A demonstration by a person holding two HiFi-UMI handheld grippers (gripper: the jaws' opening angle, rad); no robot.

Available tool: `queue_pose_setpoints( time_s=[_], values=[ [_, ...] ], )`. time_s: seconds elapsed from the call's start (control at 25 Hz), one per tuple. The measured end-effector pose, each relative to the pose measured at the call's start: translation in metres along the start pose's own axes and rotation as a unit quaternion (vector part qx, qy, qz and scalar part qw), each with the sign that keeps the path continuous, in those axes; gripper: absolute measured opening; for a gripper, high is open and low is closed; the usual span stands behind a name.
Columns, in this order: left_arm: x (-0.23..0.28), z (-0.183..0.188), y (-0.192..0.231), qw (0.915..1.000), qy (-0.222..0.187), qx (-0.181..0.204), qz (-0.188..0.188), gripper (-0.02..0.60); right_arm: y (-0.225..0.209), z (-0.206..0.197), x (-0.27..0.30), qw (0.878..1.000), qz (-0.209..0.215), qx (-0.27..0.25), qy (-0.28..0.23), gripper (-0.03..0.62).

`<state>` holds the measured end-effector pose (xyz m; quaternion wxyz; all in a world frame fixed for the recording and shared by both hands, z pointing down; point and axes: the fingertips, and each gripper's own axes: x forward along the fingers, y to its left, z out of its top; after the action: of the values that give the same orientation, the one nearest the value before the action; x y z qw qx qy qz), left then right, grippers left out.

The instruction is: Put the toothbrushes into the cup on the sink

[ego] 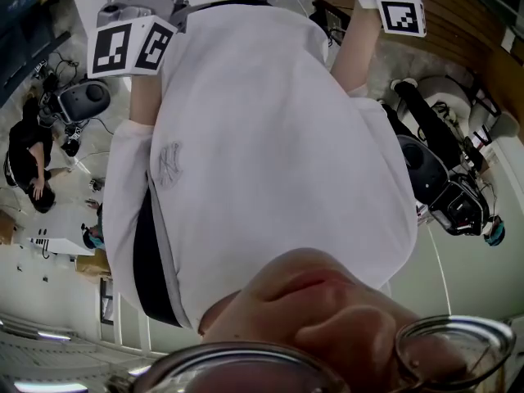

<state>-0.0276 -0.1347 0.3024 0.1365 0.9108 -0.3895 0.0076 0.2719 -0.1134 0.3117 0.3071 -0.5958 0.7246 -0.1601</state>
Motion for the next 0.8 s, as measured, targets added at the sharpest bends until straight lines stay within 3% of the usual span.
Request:
queue_pose_setpoints(
  time_s=[0.28, 0.8],
  values=[
    [-0.027, 0.010, 0.020, 0.9997, -0.008, 0.000, 0.023, 0.002, 0.022, -0.007, 0.021, 1.000, 0.014, -0.004, -0.003, 0.012],
    [-0.026, 0.008, 0.070, 0.9985, -0.006, -0.010, 0.054, 0.002, 0.037, -0.043, 0.093, 0.998, 0.055, -0.007, 0.015, 0.012]
  ],
)
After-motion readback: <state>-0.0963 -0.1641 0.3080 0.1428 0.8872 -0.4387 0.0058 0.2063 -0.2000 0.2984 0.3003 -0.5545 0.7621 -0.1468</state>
